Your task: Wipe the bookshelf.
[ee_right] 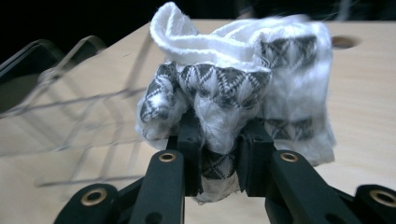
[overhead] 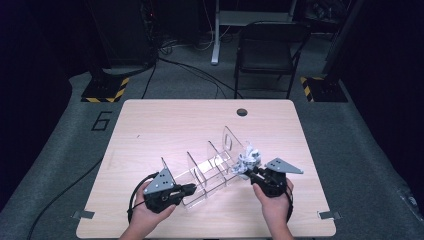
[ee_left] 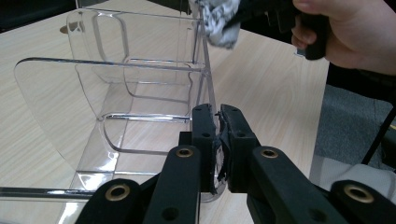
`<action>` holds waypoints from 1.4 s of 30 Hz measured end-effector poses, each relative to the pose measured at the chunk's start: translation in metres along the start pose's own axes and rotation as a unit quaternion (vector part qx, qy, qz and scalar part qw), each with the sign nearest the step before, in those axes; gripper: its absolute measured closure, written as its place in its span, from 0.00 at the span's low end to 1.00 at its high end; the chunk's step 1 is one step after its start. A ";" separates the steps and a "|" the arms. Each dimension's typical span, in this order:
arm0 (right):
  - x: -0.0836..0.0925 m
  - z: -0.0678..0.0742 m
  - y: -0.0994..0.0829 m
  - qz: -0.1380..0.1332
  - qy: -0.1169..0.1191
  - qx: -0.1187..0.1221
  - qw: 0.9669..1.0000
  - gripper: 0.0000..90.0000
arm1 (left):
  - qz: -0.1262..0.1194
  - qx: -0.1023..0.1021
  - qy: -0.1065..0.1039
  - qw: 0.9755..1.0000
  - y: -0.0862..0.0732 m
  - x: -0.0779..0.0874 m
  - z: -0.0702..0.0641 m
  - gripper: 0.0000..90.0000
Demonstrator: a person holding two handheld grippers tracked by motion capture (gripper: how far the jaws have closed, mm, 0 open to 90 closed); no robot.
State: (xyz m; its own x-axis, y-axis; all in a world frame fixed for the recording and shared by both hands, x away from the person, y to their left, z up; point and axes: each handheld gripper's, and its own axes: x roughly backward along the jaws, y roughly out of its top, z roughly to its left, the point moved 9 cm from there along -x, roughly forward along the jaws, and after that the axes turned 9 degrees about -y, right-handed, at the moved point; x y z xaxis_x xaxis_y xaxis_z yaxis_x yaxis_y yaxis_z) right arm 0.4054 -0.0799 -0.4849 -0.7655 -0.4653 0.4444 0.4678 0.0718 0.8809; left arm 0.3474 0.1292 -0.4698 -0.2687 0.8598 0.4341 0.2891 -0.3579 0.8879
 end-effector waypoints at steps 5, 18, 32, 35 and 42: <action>-0.007 0.042 -0.021 0.033 0.030 0.088 0.995 0.82 | 0.005 -0.013 -0.001 1.000 0.000 0.000 0.000 0.95; -0.013 -0.018 0.000 0.021 -0.031 0.008 0.999 0.82 | 0.003 -0.010 -0.005 1.000 0.000 0.000 0.001 0.94; -0.012 -0.007 0.001 0.018 -0.003 -0.009 1.000 0.81 | 0.003 -0.001 -0.011 1.000 0.000 0.000 0.002 0.93; -0.009 0.033 -0.002 0.017 0.062 0.037 0.997 0.81 | 0.002 0.003 -0.010 1.000 0.000 0.000 0.002 0.93; -0.016 0.016 -0.003 0.018 0.025 0.037 0.999 0.81 | 0.002 0.001 -0.007 1.000 0.001 -0.001 0.002 0.92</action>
State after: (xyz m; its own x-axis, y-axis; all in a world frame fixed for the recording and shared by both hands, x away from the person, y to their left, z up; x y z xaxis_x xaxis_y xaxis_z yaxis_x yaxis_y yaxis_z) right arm 0.4091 -0.0581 -0.4916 -0.7242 -0.5051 0.4695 0.4594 0.1544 0.8747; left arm 0.3495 0.1284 -0.4701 -0.2537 0.8634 0.4360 0.2927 -0.3611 0.8854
